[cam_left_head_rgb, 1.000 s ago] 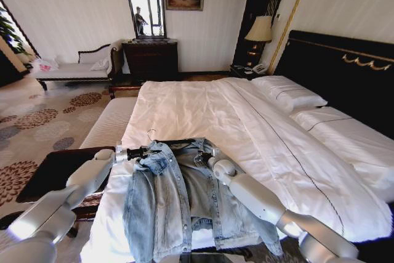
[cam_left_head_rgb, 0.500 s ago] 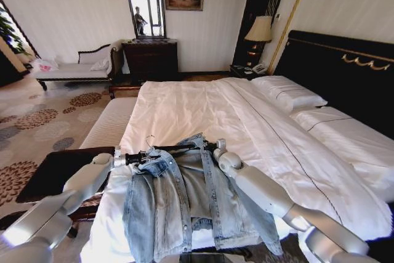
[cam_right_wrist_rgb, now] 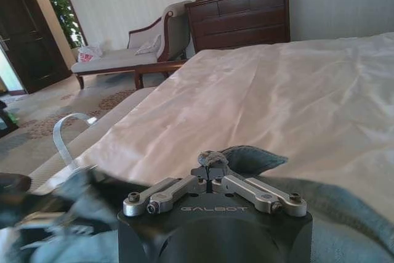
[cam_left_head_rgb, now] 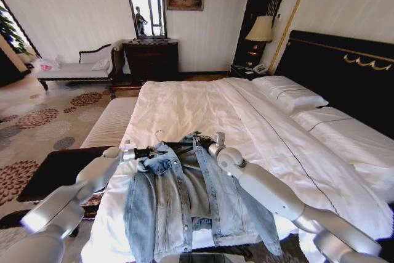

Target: Pick up the clothes from the bed and hang them on the clothes hanger.

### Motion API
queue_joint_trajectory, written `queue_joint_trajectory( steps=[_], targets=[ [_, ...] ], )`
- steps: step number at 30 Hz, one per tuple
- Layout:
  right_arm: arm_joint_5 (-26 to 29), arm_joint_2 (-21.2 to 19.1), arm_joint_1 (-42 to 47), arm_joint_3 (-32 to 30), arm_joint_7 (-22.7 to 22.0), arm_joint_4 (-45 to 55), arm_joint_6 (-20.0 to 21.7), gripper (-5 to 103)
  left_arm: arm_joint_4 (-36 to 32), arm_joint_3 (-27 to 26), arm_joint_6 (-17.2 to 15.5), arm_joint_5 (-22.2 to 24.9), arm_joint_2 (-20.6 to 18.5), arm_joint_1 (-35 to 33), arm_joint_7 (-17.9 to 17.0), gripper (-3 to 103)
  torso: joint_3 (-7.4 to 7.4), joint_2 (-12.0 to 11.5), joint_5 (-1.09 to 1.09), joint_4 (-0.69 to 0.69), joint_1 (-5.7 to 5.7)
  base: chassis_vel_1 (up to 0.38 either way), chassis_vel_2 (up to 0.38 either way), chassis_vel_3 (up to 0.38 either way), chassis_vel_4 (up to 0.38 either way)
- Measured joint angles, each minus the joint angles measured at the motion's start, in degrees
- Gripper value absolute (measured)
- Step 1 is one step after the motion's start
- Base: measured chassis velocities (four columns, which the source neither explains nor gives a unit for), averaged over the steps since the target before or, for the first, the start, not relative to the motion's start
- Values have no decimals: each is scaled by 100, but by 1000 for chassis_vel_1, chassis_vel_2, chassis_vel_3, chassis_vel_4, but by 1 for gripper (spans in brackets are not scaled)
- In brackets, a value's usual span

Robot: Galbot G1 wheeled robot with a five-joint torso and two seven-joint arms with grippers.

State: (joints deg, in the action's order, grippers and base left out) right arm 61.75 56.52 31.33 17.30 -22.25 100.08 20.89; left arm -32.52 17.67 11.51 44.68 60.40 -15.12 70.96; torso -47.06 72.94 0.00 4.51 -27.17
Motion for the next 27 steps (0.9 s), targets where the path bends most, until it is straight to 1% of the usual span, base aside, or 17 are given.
queue_joint_trajectory(
  steps=[2,4,8,14,18,19,21,23,27],
  targets=[
    [92,6,33,0,-41,84,5,0,19,38,-9,38,157,106,-99,17,0,0,0,1,0,0,0,0,0],
    [143,30,35,-6,-63,109,5,0,16,71,-33,61,227,156,-140,17,0,0,0,1,0,0,0,0,0],
    [187,131,-6,-13,-103,118,6,0,7,176,-65,76,301,195,-165,17,0,0,0,1,0,0,0,0,0],
    [191,203,-19,0,-114,138,6,0,22,188,-65,72,363,161,-217,17,0,0,1,-1,0,0,0,0,0],
    [119,260,15,30,-28,112,-10,0,-89,144,-36,71,426,131,-260,17,1,0,1,0,0,0,0,0,0],
    [119,260,15,30,-28,112,-10,0,-89,144,-36,71,426,131,-260,17,1,0,1,0,0,0,0,0,0],
    [-33,290,27,32,63,-41,-73,0,-294,109,-13,81,393,88,-266,17,1,0,1,1,0,0,0,0,0],
    [-163,316,20,1,150,-269,-157,0,-589,113,-7,90,267,10,-265,17,1,0,0,1,0,0,0,0,0],
    [-179,324,-12,-48,174,-375,-187,0,-715,126,18,89,182,-65,-259,17,1,0,1,0,0,0,0,0,0]
  ],
)
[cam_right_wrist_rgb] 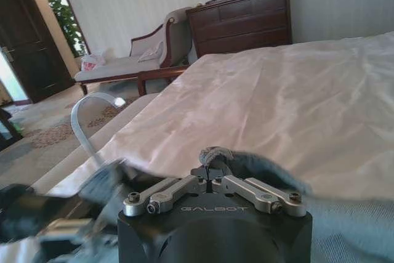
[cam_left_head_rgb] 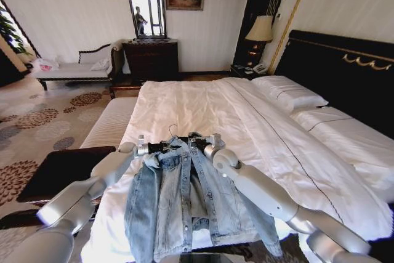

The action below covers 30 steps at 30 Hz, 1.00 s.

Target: Pick up the clothes from the bed and hang them on the clothes hanger.

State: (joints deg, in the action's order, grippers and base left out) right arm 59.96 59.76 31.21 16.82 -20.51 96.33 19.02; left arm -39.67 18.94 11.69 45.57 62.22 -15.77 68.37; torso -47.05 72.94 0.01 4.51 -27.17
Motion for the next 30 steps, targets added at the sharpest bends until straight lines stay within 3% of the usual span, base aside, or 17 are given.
queue_joint_trajectory(
  steps=[16,30],
  targets=[
    [590,-190,374,229,-224,1157,198,0,436,-139,44,56,371,144,-277,17,0,0,0,0,0,0,0,0,0],
    [90,-408,1213,97,43,1456,230,0,550,-213,27,223,274,244,-374,17,0,0,-1,0,0,0,0,0,0]
  ],
)
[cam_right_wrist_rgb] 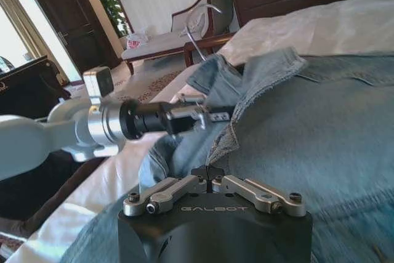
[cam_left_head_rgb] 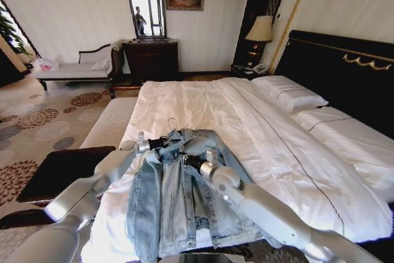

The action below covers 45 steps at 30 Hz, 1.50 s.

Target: Pick up the clothes from the bed and hang them on the clothes hanger.

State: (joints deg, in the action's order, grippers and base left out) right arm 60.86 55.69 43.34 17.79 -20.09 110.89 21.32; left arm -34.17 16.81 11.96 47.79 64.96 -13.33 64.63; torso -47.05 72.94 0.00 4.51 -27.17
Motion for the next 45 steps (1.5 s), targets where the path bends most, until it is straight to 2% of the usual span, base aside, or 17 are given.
queue_joint_trajectory(
  steps=[11,28,39,45],
  targets=[
    [-345,-250,659,-232,226,82,-59,0,4,-94,2,121,-98,17,-24,17,0,0,0,0,0,0,0,0,0],
    [-976,-362,1025,-496,599,-748,-382,0,-69,-106,18,229,-266,22,-25,17,0,0,0,0,-1,0,0,0,0],
    [-1287,-712,1253,-473,781,-645,-306,0,-13,-105,20,285,-314,84,-1,17,0,0,0,0,-1,0,0,0,0],
    [-1541,-697,1331,-381,814,-700,-296,0,-19,-104,20,314,-326,92,0,17,0,0,0,0,0,0,0,0,0]
  ],
)
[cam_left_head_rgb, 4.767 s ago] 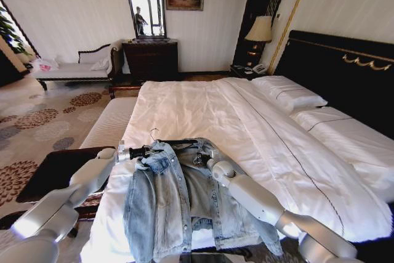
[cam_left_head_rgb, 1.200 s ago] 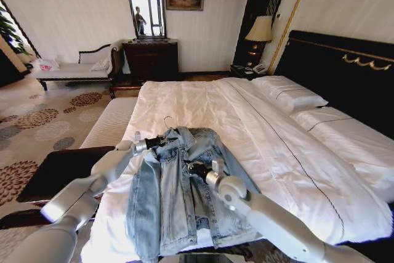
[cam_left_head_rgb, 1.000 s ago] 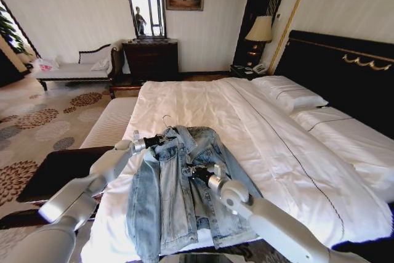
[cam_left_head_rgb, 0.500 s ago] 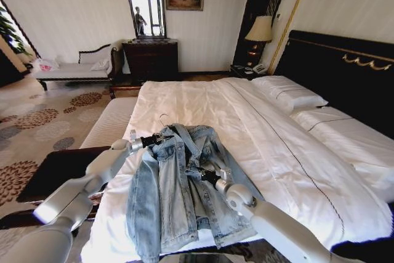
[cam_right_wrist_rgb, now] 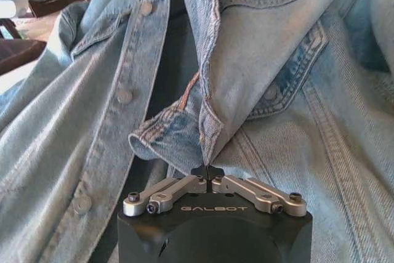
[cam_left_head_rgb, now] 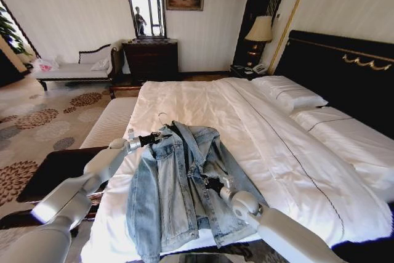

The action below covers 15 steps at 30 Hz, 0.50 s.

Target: Pick up the clothes from the bed and hang them on the clothes hanger.

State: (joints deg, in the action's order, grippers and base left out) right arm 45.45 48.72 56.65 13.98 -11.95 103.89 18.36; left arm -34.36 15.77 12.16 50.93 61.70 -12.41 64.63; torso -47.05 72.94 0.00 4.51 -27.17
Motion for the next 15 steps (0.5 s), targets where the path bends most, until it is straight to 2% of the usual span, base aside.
queue_joint_trajectory(
  steps=[2,3,4,10,11,12,14,15],
  targets=[
    [-6,11,-6,17,1,-20,8,0,-5,-3,0,16,-1,-1,-1,17,0,0,2,-1,0,0,0,0,0],
    [-25,61,-46,70,-1,-84,25,0,-38,-35,6,61,-10,-19,-26,18,-1,0,-6,3,0,0,0,0,0],
    [-56,107,-147,90,-11,-98,17,0,-83,-51,14,61,-12,-56,-27,17,0,0,1,-2,0,0,0,0,0],
    [-174,182,-296,210,-29,-76,10,-2,-124,-94,36,5,-13,-135,-33,17,-1,0,0,-2,-1,0,0,0,0],
    [-208,192,-314,240,-29,-55,4,3,-130,-95,37,-9,-12,-141,-32,17,-1,0,1,-1,-1,0,0,0,0],
    [-218,195,-317,247,-31,-37,-1,3,-130,-95,37,-17,-10,-142,-32,17,-1,0,0,-1,-1,0,0,0,0],
    [-258,185,-303,248,-48,26,-34,14,-121,-90,37,-33,2,-147,-31,17,0,0,0,-1,0,0,0,0,0],
    [-258,185,-303,248,-48,26,-34,14,-121,-90,37,-33,2,-147,-31,17,0,0,0,-1,0,0,0,0,0]
  ],
)
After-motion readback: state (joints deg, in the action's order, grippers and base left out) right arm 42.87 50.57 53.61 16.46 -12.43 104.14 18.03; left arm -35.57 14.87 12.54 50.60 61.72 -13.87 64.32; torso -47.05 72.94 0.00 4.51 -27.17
